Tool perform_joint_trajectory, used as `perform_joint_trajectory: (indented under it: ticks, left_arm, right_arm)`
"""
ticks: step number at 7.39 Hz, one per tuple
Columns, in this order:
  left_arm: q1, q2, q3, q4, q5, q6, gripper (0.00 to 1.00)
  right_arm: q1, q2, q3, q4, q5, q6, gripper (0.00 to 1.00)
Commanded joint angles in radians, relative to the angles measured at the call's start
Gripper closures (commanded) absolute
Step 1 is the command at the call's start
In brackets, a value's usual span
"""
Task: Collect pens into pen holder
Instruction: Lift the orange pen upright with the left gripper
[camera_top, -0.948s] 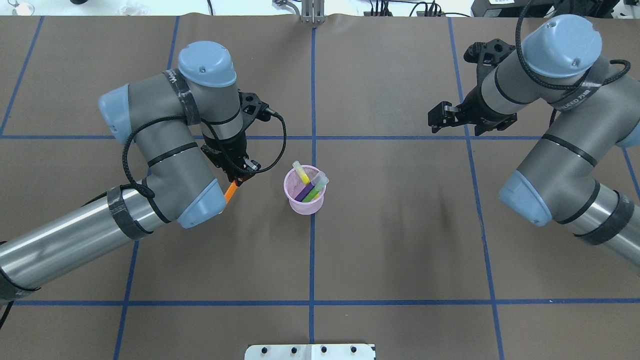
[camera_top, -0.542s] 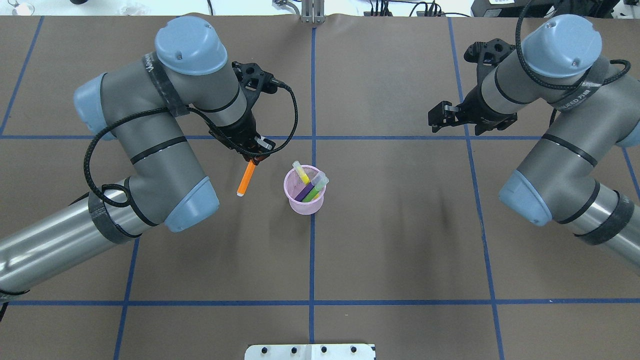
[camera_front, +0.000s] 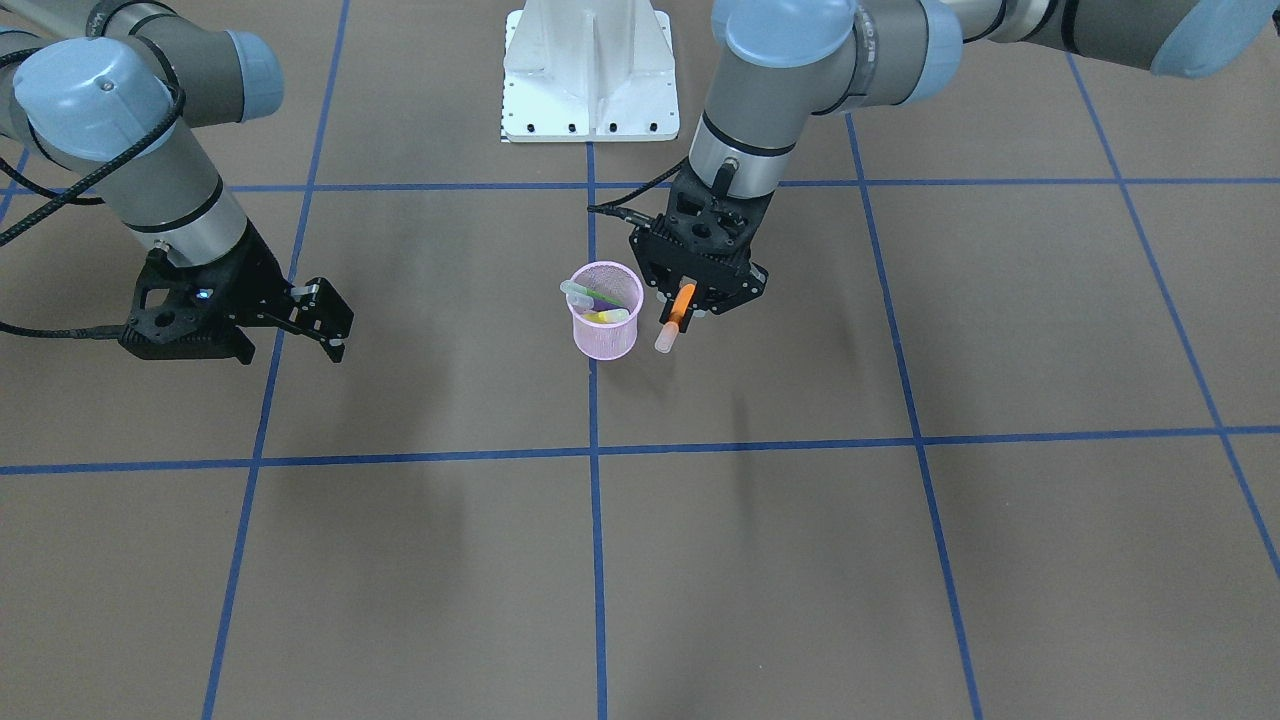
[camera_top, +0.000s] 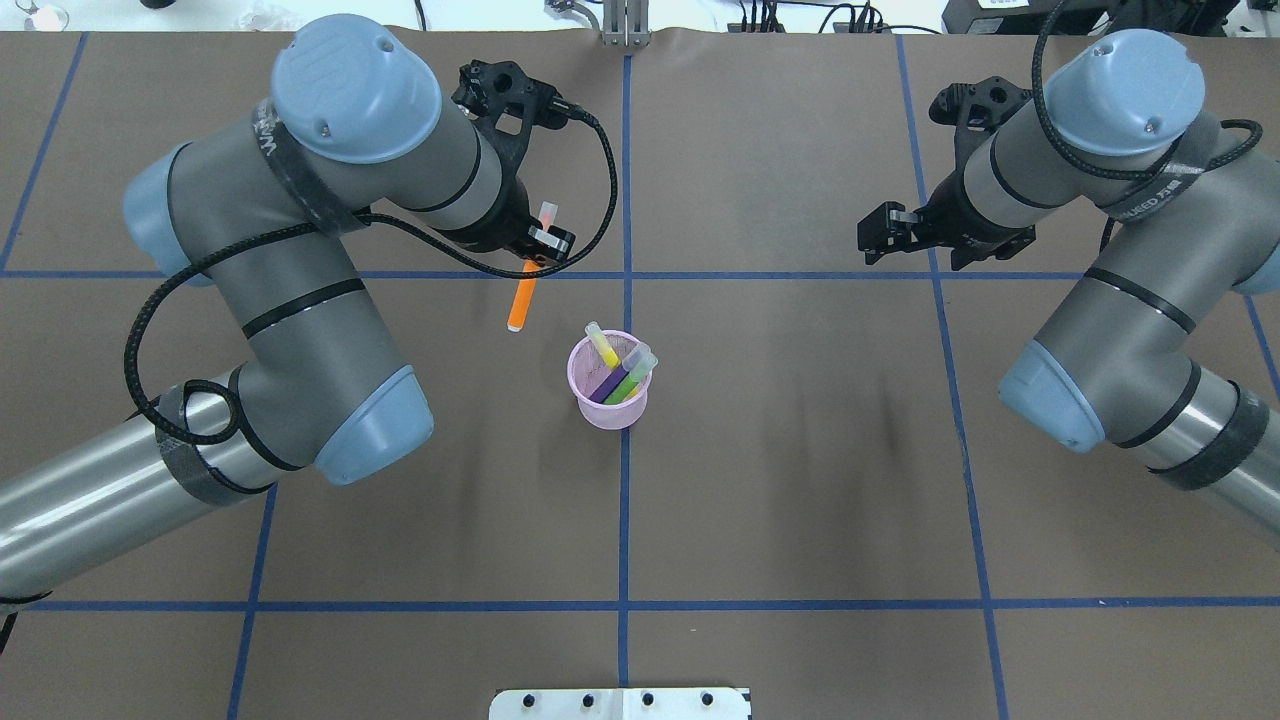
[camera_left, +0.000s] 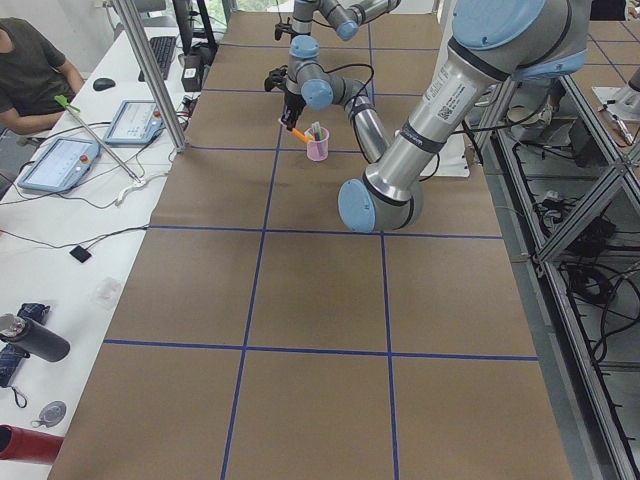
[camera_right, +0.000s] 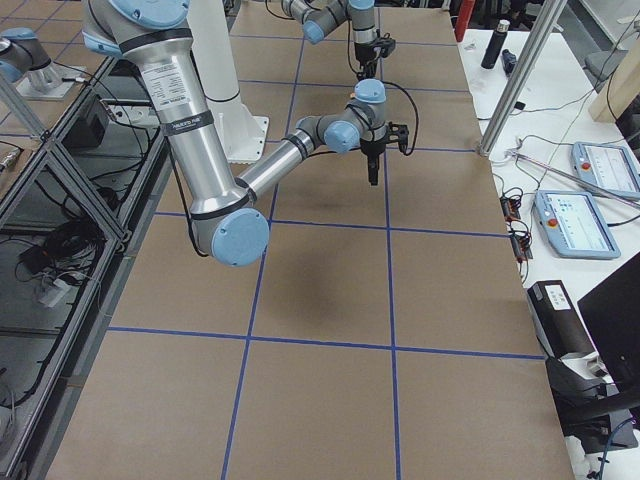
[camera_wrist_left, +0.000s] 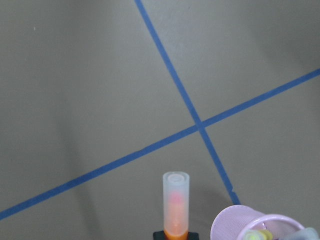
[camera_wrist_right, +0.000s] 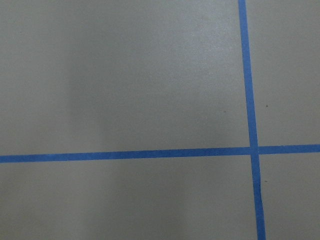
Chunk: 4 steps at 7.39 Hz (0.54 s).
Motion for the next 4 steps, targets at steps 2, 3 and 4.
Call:
perform_joint_trajectory:
  ticks: [2, 3, 4]
  left_arm:
    - [0.091, 0.01, -0.008, -0.229, 0.225, -0.201, 1.0]
    - [0.116, 0.045, -0.014, -0.29, 0.274, -0.231, 1.0]
    - [0.128, 0.096, -0.037, -0.371, 0.297, -0.234, 1.0]
  right_arm:
    - [0.001, 0.001, 0.004, 0.001, 0.001, 0.002, 0.0]
    - [0.001, 0.001, 0.004, 0.001, 0.003, 0.002, 0.0]
    - [0.001, 0.001, 0.006, 0.001, 0.003, 0.003, 0.0]
